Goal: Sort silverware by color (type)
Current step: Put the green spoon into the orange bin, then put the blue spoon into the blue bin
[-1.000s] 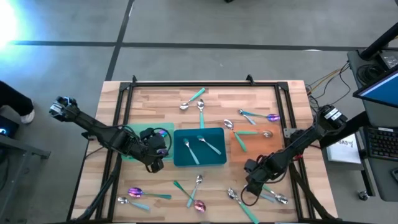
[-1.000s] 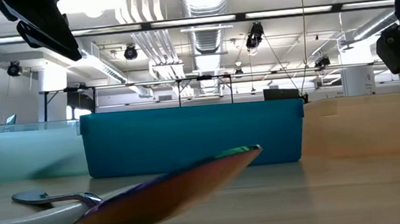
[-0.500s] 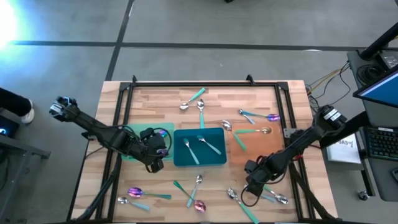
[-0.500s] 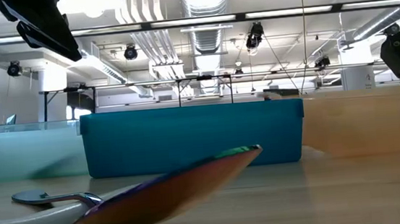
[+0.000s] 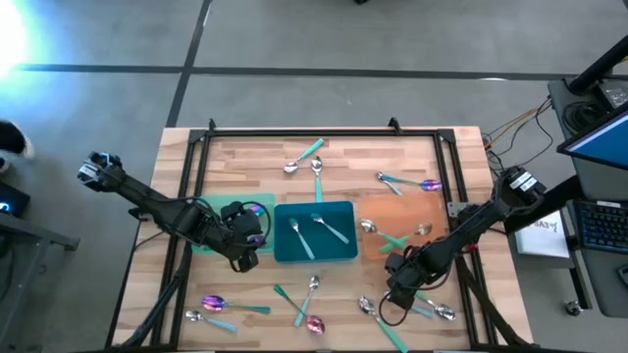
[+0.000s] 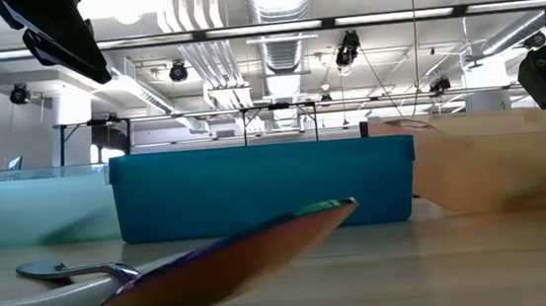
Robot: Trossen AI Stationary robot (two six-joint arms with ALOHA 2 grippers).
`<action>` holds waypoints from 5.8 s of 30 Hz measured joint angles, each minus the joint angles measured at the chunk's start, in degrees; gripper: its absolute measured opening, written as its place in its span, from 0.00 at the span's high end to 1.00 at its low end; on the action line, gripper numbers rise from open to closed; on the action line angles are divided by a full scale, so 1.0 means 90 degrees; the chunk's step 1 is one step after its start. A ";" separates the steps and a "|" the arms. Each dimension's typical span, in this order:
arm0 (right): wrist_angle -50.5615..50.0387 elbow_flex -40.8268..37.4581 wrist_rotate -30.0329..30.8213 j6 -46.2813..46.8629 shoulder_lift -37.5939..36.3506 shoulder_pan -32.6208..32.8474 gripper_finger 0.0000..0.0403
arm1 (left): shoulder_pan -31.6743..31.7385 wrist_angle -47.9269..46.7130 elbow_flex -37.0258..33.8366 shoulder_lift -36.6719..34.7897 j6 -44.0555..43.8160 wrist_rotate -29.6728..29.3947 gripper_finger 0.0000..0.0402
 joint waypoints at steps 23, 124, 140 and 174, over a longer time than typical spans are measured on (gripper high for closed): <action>-0.0670 0.0607 -0.0062 -0.0447 -0.0960 0.0000 0.82 | -0.0002 0.0014 0.0048 0.0000 -0.0006 0.0002 0.66; -0.2474 0.1860 0.2120 -0.1564 -0.0342 -0.0722 0.69 | -0.3516 0.1194 0.0311 0.3667 -0.2733 0.3233 0.66; -0.2340 0.1860 0.2150 -0.1329 -0.0345 -0.0386 0.72 | -0.3509 0.0610 0.0683 0.4007 -0.3804 0.3153 0.94; 0.5685 0.1877 0.3660 -0.7353 -0.0235 -0.0470 0.56 | -0.2427 -0.0421 0.4245 0.3529 -0.1331 -0.6179 0.94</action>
